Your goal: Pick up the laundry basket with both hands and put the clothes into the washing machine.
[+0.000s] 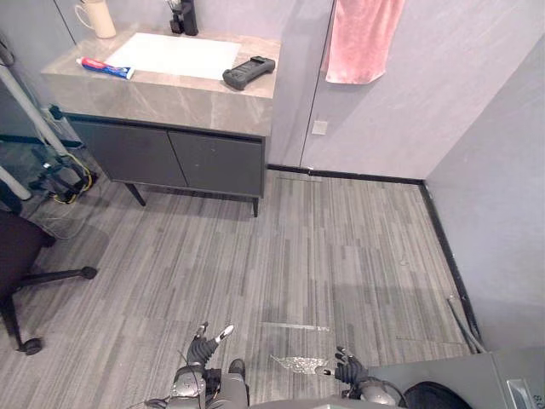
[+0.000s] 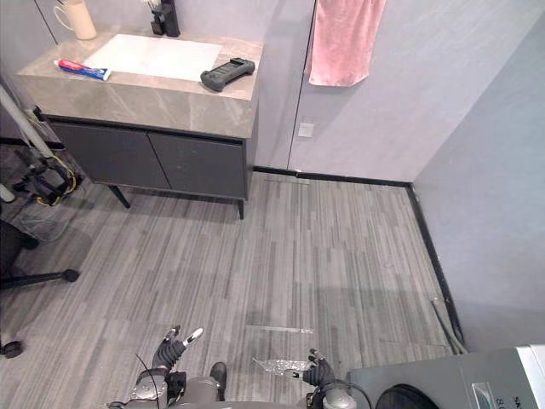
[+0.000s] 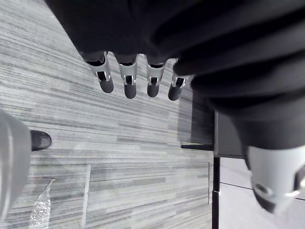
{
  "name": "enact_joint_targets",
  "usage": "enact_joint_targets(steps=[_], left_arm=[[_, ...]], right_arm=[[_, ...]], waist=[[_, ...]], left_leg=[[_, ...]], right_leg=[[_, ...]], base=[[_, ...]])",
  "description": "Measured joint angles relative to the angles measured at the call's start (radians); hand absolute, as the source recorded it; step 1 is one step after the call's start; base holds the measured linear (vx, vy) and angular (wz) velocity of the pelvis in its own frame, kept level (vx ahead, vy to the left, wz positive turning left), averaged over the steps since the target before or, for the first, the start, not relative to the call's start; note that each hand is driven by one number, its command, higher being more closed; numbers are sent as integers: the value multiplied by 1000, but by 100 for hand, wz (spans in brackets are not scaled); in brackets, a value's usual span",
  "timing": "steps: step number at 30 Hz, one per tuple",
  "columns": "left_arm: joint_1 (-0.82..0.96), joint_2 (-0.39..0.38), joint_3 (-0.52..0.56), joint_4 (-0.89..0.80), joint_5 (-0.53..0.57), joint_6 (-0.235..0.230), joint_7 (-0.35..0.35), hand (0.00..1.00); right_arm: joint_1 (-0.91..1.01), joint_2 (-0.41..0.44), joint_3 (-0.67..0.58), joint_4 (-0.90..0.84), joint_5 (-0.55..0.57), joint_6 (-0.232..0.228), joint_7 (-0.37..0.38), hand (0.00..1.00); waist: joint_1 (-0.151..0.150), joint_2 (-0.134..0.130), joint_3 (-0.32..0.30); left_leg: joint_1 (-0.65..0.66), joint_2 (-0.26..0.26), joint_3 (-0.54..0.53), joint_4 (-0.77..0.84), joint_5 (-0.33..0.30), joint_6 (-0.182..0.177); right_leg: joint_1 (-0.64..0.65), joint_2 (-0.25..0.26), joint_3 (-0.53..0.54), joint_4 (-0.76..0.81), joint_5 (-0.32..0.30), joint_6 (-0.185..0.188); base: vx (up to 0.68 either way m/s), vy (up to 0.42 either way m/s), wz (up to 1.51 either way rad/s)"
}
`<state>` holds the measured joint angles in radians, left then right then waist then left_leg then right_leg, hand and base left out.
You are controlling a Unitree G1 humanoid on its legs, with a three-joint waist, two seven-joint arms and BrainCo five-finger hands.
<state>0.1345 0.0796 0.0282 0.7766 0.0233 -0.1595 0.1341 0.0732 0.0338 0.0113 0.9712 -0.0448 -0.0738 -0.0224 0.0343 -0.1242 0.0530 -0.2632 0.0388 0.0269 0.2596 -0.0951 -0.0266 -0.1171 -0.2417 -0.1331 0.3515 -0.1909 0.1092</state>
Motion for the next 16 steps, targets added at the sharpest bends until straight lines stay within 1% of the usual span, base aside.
enact_joint_targets(steps=[1, 2, 3, 4, 5, 6, 7, 8, 10, 11, 14, 16], left_arm=[[0, 0, -11, 6, -8, -6, 1, 0], [-3, 4, -18, 18, -17, -7, 2, 0], [-2, 5, -18, 22, -23, -8, 3, 0], [2, 7, -20, 34, -44, -14, 2, 0], [-1, 23, -20, 53, -73, -22, 2, 0], [-4, 28, -19, 61, -86, -22, -2, 0], [-2, 39, -16, 62, -113, -24, -10, 0], [0, 40, -16, 64, -120, -25, -16, 0], [1, 42, -15, 97, -140, -26, -35, 0], [2, 40, -15, 118, -147, -25, -45, 0], [4, 17, -15, 148, -163, -24, -53, 0], [3, 7, -15, 157, -171, -24, -68, 0]], right_arm=[[-3, -9, 2, 6, 4, -4, -2, 0], [-10, -24, 9, 11, 4, -9, -4, 0], [-11, -29, 11, 14, 4, -15, -6, 0], [-9, -36, 22, 26, 3, -18, -15, 0], [-9, -39, 28, 32, 2, -19, -19, 0], [-10, -42, 27, 41, -1, -19, -19, 0], [-10, -52, 28, 64, -10, -19, -19, 0], [-10, -54, 28, 67, -15, -19, -18, 0], [-7, -71, 29, 86, -45, -16, -15, 0], [-5, -81, 27, 95, -45, -14, -14, 0], [-4, -103, 26, 104, -45, -11, -13, 0], [-4, -109, 26, 104, -45, -10, -13, 0]], waist=[[-1, 17, 4], [0, 34, 11], [-3, 48, 14], [-18, 51, 2], [-20, 35, -6], [-20, 30, -11], [-19, 28, -20], [-19, 26, -24], [-20, 38, -29], [-22, 48, -36], [-23, 70, -49], [-24, 73, -52]], left_leg=[[6, 18, -5, -1, 0, -7], [27, 35, -10, -1, 4, -7], [36, 45, -13, -4, 5, -8], [37, 49, -24, -6, 5, -9], [36, 38, -28, -9, 6, -11], [37, 30, -28, -15, 9, -16], [49, 32, -27, -47, 22, -32], [56, 33, -26, -60, 28, -36], [87, 38, -17, -130, 65, -48], [109, 47, -8, -190, 98, -56], [177, 76, 3, -326, 169, -74], [195, 84, 5, -355, 180, -78]], right_leg=[[-18, 18, 2, 41, 27, -22], [-35, 41, 16, 92, 62, -36], [-41, 51, 27, 98, 66, -41], [-16, 65, 30, 38, 43, -30], [13, 69, 24, -53, 48, -27], [29, 68, 25, -84, 48, -23], [59, 76, 24, -151, 54, -15], [66, 77, 24, -168, 55, -13], [80, 83, 26, -212, 60, -6], [78, 92, 27, -225, 65, 0], [79, 121, 33, -236, 70, -2], [80, 130, 38, -238, 75, -8]], base=[[148, -9, -10], [172, 8, -5], [188, -14, 6], [175, -56, 24], [134, -80, 24], [101, -71, 9], [63, -52, -5], [56, -95, -12], [14, -108, -15], [-14, -82, -19], [-50, -112, -18], [-55, -56, -7]])
